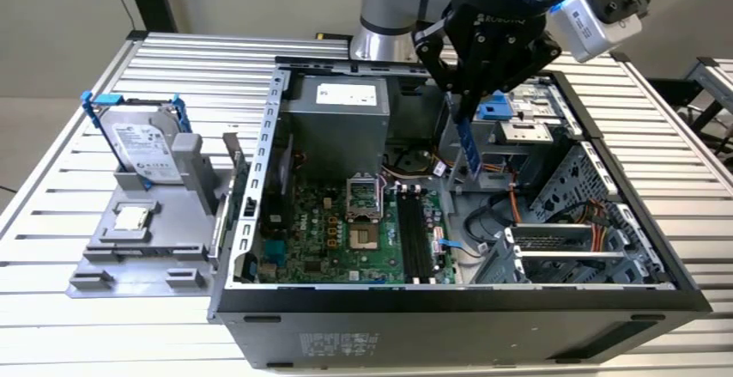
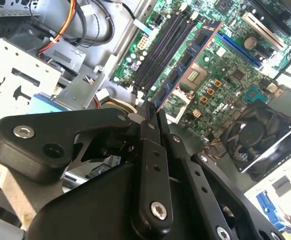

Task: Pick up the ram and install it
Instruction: 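Insert the ram into the slot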

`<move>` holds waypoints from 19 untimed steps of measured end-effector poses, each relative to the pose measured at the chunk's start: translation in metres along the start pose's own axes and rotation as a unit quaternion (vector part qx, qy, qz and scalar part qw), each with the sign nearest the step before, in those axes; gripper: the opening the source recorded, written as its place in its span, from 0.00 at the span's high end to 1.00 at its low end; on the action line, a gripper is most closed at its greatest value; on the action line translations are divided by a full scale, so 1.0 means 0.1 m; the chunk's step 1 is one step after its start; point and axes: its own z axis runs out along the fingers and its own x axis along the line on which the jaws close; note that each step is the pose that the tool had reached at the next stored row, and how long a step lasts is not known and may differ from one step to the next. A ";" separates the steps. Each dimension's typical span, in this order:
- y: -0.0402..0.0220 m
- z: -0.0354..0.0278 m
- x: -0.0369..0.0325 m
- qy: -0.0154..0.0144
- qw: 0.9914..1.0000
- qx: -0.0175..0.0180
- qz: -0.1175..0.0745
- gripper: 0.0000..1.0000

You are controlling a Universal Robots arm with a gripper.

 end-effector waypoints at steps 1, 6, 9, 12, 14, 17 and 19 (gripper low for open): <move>0.000 0.006 -0.003 0.000 1.000 0.000 0.000 1.00; 0.000 0.011 -0.005 0.000 1.000 0.000 0.000 1.00; 0.000 0.015 -0.006 0.000 1.000 0.000 0.000 1.00; 0.000 0.022 -0.008 0.000 1.000 0.000 0.000 1.00; 0.000 0.026 -0.009 0.000 1.000 0.000 0.000 1.00; -0.001 0.033 -0.015 0.000 1.000 0.000 0.000 1.00; -0.001 0.035 -0.017 0.000 1.000 0.000 0.000 1.00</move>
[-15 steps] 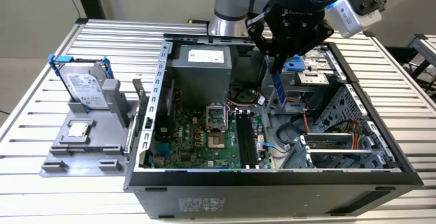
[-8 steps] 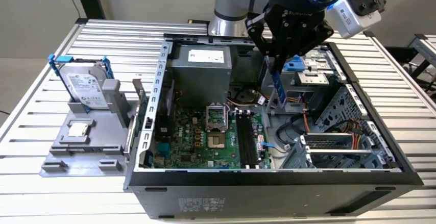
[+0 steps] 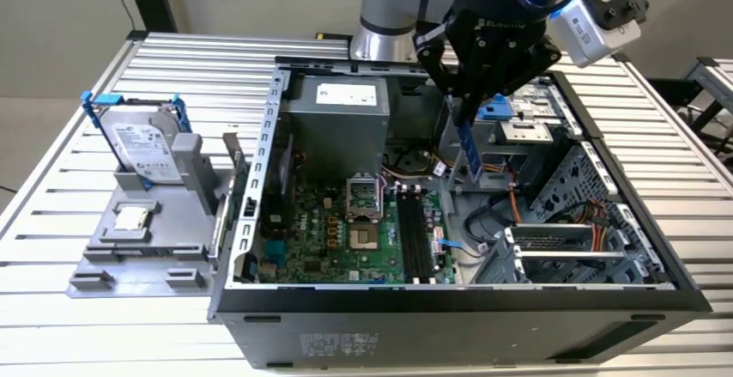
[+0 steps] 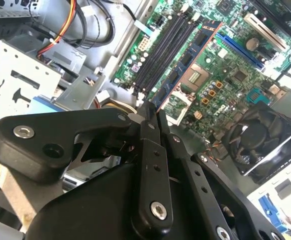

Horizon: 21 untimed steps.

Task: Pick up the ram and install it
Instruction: 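Insert the ram into the slot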

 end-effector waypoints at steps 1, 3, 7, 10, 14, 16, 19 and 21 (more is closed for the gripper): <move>0.000 0.002 -0.001 0.000 1.000 0.000 0.000 1.00; 0.000 0.005 -0.003 0.000 1.000 0.000 0.000 1.00; 0.002 0.031 -0.026 0.000 1.000 0.000 0.001 1.00; 0.002 0.035 -0.032 0.000 1.000 0.000 0.002 1.00; 0.003 0.045 -0.036 0.000 1.000 0.000 0.002 1.00; 0.004 0.059 -0.036 0.000 1.000 0.000 0.003 1.00; 0.005 0.094 -0.036 0.000 1.000 0.001 0.003 1.00; 0.005 0.122 -0.035 0.000 1.000 0.002 0.003 1.00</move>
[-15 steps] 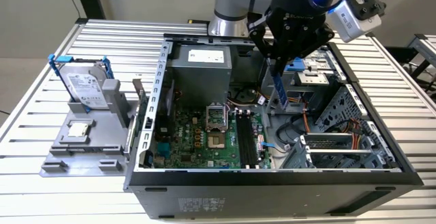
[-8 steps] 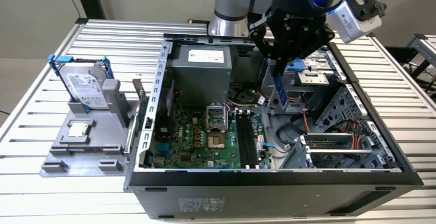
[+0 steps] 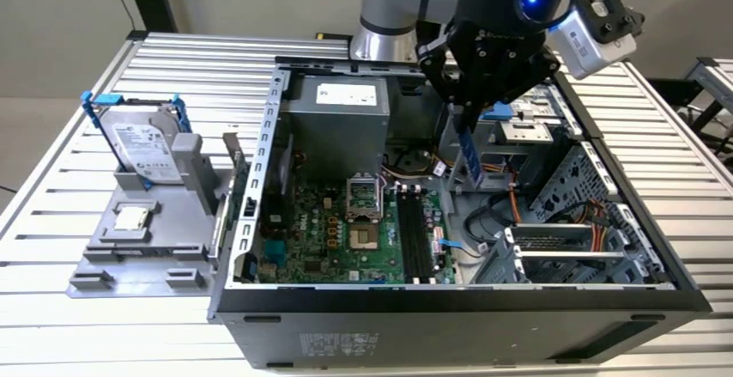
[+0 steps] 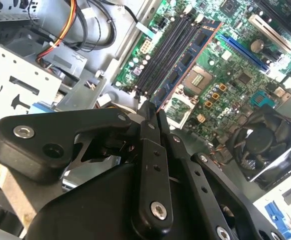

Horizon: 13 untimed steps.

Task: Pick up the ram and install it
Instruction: 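Insert the ram into the slot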

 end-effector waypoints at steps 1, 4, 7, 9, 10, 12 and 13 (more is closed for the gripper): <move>0.001 0.015 0.000 0.000 1.000 0.000 0.000 1.00; 0.004 0.067 0.002 0.000 1.000 0.001 0.002 1.00; 0.017 0.110 0.002 0.000 1.000 0.002 0.006 1.00; 0.024 0.130 0.003 0.000 1.000 0.002 0.010 1.00; 0.025 0.140 0.003 0.000 1.000 0.002 0.013 1.00; 0.028 0.159 0.003 0.000 1.000 0.002 0.021 1.00; 0.030 0.169 0.003 0.000 1.000 0.002 0.025 1.00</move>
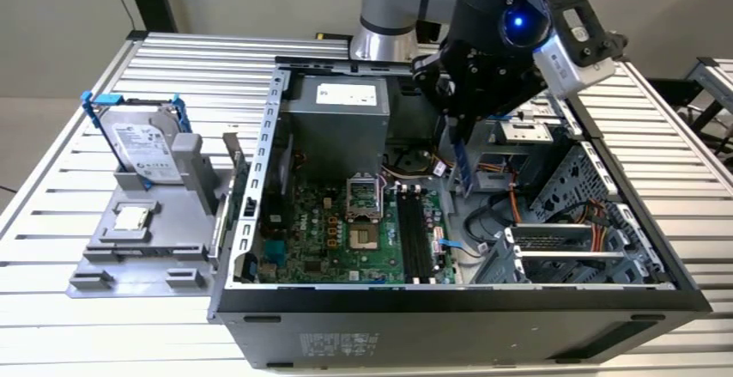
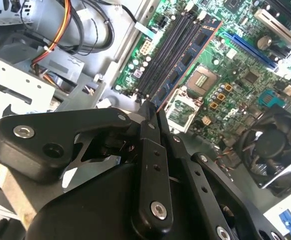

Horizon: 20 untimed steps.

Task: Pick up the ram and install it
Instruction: 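Insert the ram into the slot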

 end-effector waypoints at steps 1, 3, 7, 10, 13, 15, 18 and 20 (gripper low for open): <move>0.002 0.012 0.000 0.000 1.000 0.000 0.005 1.00; 0.004 0.036 -0.002 0.000 1.000 0.000 0.012 1.00; 0.007 0.063 -0.015 0.000 1.000 0.000 0.015 1.00; 0.008 0.083 -0.020 0.000 1.000 0.000 0.016 1.00; 0.008 0.107 -0.027 0.000 1.000 0.001 0.017 1.00; 0.009 0.124 -0.037 0.000 1.000 0.001 0.017 1.00; 0.009 0.160 -0.042 0.000 1.000 0.001 0.017 1.00; 0.009 0.193 -0.045 0.000 1.000 0.001 0.018 1.00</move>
